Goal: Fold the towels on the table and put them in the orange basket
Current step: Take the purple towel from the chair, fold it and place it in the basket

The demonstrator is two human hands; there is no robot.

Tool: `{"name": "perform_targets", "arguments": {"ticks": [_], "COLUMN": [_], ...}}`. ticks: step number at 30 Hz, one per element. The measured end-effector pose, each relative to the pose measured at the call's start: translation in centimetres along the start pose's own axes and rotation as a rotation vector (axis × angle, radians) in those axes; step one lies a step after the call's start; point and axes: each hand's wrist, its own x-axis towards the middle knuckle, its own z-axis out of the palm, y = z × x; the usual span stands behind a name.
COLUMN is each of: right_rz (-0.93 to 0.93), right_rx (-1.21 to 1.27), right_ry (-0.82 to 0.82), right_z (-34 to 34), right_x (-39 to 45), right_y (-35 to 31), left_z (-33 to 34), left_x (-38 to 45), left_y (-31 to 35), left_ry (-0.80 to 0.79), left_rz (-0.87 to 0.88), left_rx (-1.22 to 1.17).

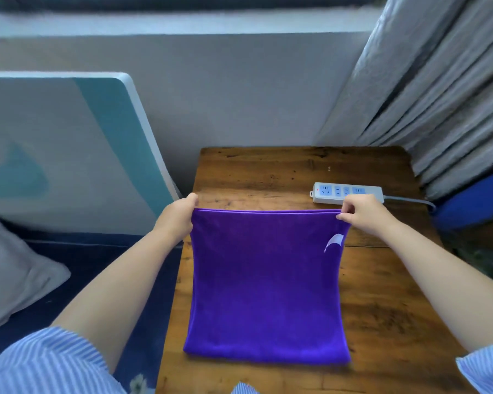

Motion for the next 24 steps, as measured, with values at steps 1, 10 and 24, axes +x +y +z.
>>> {"name": "perform_targets", "arguments": {"ticks": [1, 10, 24], "right_rz": [-0.023, -0.202, -0.191], "right_rx": [-0.011, 0.016, 0.043], "right_ry": [0.052, 0.904, 1.116], "right_z": [-0.7, -9.2, -14.8], "right_x": [-0.7, -5.6, -10.4], "right_y": [-0.2, -5.2, -2.6], "left_z": [-0.7, -11.5, -14.2], "left_x": [-0.2, -2.1, -6.5], "left_y": [0.5, 8.4, 12.9], "left_ry": [0.037, 0.834, 0.83], "left_rz": [0.006, 0.08, 0.228], "left_rx": [-0.001, -0.326, -0.195]}}
